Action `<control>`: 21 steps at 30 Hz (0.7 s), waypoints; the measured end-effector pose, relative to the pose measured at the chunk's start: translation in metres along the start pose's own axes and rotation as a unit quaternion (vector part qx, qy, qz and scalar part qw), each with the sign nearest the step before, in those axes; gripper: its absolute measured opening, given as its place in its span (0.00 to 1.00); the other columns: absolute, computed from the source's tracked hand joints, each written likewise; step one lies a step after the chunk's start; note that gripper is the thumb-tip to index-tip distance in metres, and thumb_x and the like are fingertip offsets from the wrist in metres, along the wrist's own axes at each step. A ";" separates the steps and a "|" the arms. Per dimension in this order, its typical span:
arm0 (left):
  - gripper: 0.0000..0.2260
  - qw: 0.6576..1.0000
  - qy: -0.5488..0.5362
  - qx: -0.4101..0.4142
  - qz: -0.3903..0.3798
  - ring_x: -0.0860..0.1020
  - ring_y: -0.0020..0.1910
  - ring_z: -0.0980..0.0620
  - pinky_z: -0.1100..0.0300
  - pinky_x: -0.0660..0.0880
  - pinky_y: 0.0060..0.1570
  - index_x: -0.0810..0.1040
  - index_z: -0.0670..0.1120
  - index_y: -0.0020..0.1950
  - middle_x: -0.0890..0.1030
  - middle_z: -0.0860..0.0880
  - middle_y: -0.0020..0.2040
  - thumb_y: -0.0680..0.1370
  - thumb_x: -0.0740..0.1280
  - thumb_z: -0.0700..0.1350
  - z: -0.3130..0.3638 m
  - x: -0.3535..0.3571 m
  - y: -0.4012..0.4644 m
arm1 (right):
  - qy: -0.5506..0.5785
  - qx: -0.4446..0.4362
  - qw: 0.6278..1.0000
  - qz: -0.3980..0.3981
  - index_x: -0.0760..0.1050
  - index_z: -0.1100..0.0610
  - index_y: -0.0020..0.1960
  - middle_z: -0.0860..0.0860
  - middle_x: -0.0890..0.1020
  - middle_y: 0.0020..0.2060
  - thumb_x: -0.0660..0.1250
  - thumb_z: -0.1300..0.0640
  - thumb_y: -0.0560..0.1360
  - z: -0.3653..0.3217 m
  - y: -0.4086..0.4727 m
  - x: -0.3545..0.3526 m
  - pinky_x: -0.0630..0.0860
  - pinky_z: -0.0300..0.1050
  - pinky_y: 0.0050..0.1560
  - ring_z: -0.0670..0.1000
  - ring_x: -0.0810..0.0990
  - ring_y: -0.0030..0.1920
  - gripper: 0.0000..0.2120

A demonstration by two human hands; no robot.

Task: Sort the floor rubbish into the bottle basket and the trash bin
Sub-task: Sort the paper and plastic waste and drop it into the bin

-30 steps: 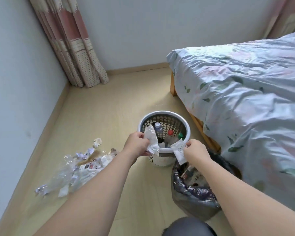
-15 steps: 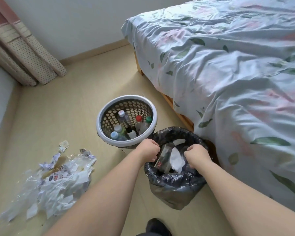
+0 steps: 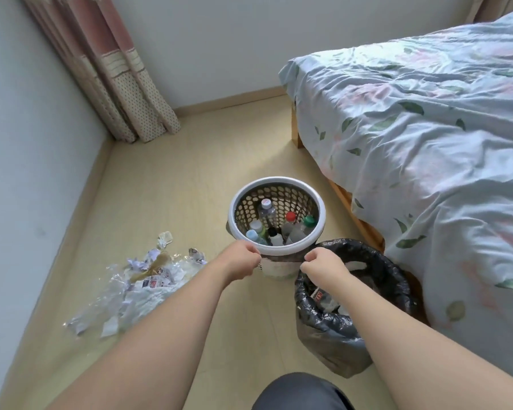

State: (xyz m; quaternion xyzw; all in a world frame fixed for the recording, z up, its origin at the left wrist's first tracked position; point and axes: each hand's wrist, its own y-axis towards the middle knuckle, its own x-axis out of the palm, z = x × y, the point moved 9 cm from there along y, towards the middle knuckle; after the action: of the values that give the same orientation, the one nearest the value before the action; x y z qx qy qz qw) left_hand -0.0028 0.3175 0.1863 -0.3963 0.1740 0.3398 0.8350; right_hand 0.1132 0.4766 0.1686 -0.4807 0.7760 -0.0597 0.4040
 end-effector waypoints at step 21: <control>0.12 0.990 0.094 -0.101 0.004 0.79 0.52 0.49 0.60 0.74 0.50 0.82 0.45 0.54 0.82 0.48 0.53 0.77 0.61 0.39 -0.313 -0.106 -0.015 | -0.298 -0.045 0.932 -0.203 0.63 0.55 0.35 0.51 0.68 0.33 0.58 0.65 0.72 -0.083 0.014 0.327 0.59 0.40 0.26 0.51 0.66 0.31 0.09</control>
State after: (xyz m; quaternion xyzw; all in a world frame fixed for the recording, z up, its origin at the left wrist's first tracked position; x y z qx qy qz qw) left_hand -0.0740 0.0213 0.0579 -0.5082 0.2183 0.3206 0.7690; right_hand -0.0227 0.1996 0.0308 -0.6417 0.5075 0.0408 0.5736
